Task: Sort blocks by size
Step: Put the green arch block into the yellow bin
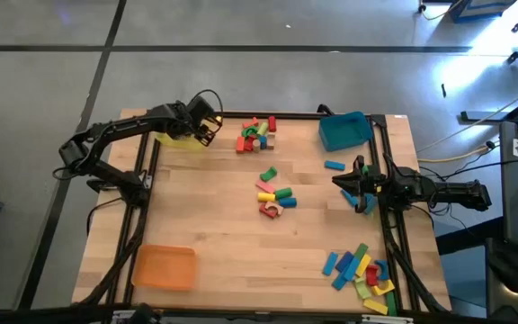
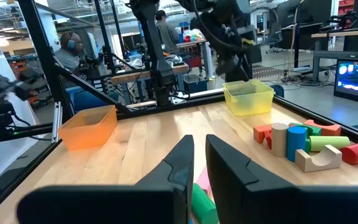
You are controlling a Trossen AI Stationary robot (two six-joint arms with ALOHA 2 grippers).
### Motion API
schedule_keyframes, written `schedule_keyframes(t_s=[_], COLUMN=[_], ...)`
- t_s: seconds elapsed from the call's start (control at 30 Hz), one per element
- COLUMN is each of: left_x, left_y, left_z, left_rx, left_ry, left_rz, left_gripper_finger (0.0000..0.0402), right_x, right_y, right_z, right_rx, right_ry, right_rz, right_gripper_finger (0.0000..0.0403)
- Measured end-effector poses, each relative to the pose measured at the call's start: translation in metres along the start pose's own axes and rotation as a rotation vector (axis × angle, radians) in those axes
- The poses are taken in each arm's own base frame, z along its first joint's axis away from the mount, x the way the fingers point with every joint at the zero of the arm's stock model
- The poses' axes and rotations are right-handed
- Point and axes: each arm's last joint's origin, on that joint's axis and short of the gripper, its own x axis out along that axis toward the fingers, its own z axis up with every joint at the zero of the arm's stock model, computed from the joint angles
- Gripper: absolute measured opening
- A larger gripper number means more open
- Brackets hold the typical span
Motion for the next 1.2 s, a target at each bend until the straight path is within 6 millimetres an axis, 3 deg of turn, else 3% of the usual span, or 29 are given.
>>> schedule_keyframes(t_s=[0.23,0.5,0.63,0.83,1.0,1.2], left_x=[-0.042,-0.067,-0.06,-0.03,-0.005,0.01], left_y=[-0.049,-0.132,-0.17,-0.212,-0.222,-0.23], left_z=[0.019,0.005,-0.008,-0.021,-0.025,-0.027], left_rx=[0.092,0.234,0.261,0.247,0.201,0.204], left_ry=[-0.243,-0.386,-0.38,-0.355,-0.333,-0.331], left_rz=[-0.353,-0.61,-0.666,-0.665,-0.583,-0.575], left_gripper_finger=[0.0211,0.021,0.021,0.021,0.021,0.021], right_x=[0.0,0.0,0.0,0.0,0.0,0.0], right_y=[0.0,0.0,0.0,0.0,0.0,0.0], right_z=[0.0,0.0,0.0,0.0,0.0,0.0], right_rx=[0.0,0.0,0.0,0.001,0.001,0.0], right_ry=[-0.001,-0.001,-0.001,-0.001,-0.001,-0.001], right_rz=[0.0,0.0,0.0,0.0,0.0,0.0], right_gripper_finger=[0.0046,0.0046,0.0046,0.0046,0.0046,0.0046])
